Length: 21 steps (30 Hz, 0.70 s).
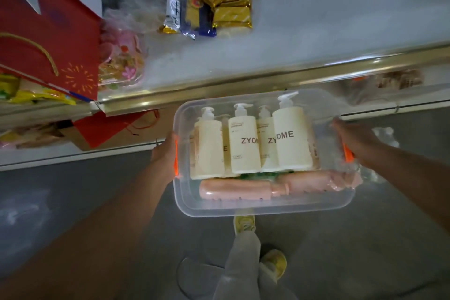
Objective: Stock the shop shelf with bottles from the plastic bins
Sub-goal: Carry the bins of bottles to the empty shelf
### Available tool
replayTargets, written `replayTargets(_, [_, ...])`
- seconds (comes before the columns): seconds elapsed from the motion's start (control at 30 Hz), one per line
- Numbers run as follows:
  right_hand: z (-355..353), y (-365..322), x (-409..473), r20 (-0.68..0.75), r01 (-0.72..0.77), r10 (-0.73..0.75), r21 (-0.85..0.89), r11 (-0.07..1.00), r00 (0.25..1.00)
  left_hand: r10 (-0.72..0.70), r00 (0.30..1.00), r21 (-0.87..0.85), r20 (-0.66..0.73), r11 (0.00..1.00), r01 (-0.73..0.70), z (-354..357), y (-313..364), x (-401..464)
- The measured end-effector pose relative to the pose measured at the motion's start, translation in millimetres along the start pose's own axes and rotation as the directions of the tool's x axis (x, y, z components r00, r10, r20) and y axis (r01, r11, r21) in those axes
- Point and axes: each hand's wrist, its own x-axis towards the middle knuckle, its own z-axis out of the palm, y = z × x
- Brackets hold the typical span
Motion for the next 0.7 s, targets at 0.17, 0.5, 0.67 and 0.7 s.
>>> replayTargets(0.17, [3, -8, 10, 0.022, -0.009, 0.009, -0.015, 1.0, 1.0, 0.009, 0.998, 0.008, -0.063, 1.0, -0.008, 4, 2, 2])
replayTargets(0.5, [0, -18, 18, 0.142, -0.091, 0.099, -0.06, 0.994, 0.985, -0.032, 0.999, 0.035, -0.018, 0.999, 0.032, 2, 4, 16])
replayTargets(0.67, [5, -20, 20, 0.112, -0.085, 0.096, -0.103, 0.991, 0.989, -0.014, 1.0, 0.067, -0.025, 0.998, 0.016, 3, 4, 21])
replayTargets(0.7, [6, -20, 21, 0.104, -0.075, 0.087, -0.116, 0.99, 0.991, -0.005, 1.0, 0.074, -0.025, 0.997, 0.007, 4, 4, 21])
